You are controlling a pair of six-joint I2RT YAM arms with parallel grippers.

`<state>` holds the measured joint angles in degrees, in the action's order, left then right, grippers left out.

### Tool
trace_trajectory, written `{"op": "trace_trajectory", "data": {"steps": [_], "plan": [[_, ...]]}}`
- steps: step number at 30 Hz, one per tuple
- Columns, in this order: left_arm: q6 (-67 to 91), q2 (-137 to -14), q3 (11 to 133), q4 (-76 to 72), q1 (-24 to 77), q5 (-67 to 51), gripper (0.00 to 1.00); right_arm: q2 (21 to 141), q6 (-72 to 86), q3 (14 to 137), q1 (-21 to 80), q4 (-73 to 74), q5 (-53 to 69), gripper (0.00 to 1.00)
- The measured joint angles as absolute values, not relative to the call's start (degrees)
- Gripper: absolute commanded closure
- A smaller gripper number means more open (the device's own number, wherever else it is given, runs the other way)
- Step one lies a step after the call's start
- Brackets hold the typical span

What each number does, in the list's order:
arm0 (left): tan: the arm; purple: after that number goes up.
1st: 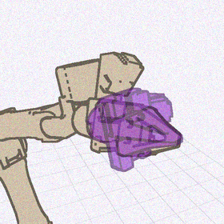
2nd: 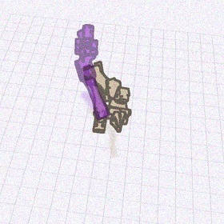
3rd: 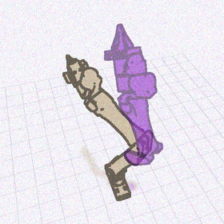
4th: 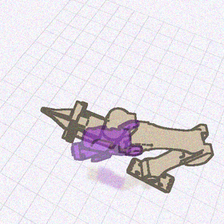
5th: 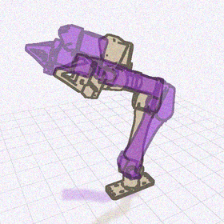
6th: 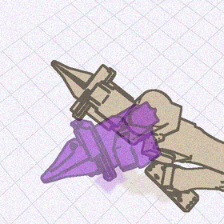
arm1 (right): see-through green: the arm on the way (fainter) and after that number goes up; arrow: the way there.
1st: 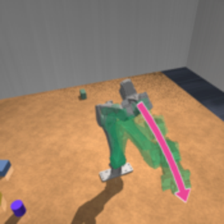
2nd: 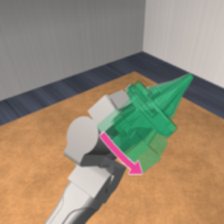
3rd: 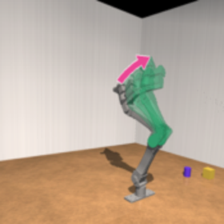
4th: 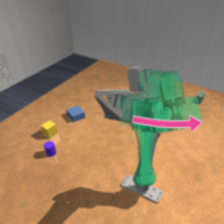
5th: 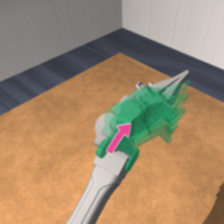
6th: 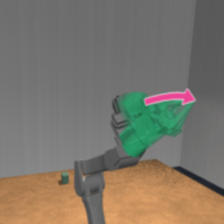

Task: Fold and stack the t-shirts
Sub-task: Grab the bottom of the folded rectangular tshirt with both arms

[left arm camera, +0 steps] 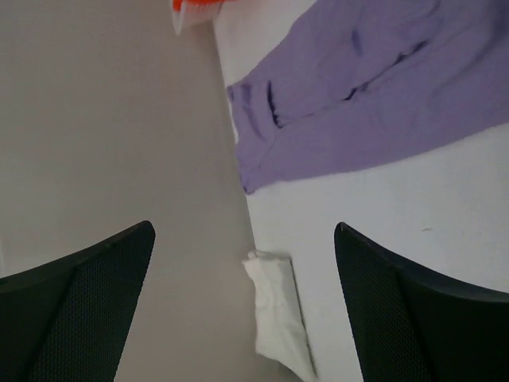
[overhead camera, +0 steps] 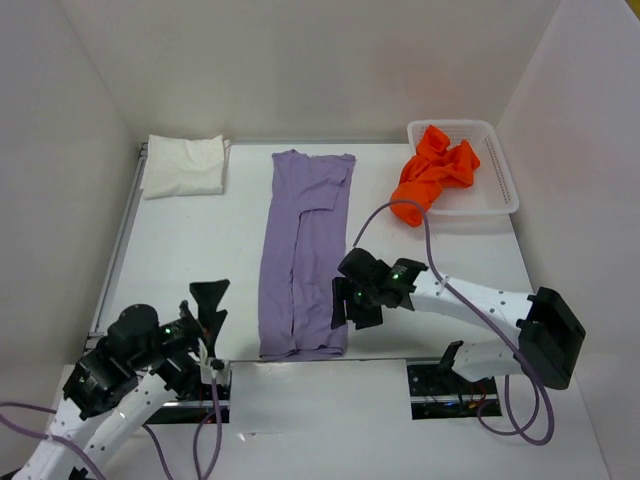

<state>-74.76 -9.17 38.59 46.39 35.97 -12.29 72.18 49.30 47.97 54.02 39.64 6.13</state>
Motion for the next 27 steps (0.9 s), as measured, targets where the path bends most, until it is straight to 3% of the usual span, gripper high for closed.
{"op": "trace_trajectory", "data": {"steps": [4, 10, 20, 27], "plan": [[-92.44, -5.3, 31.0, 50.48, 36.05, -19.7, 0.05, 73.87, 51.16, 46.39, 54.52, 38.96, 6.35, 0.32], [-107.15, -20.03, 30.06, 55.79, 36.45, -26.65, 0.06, 73.87, 53.04, 43.35, 55.05, 38.76, 6.74, 0.32], [-112.36, -38.28, 29.82, 53.8, 53.17, -26.98, 0.16, 77.76, 53.06, 42.94, 55.64, 37.45, 7.79, 0.32], [-112.55, -52.4, 29.67, 50.39, 56.1, -24.16, 0.27, 79.68, 52.6, 42.59, 56.82, 37.08, 9.32, 0.32]]}}
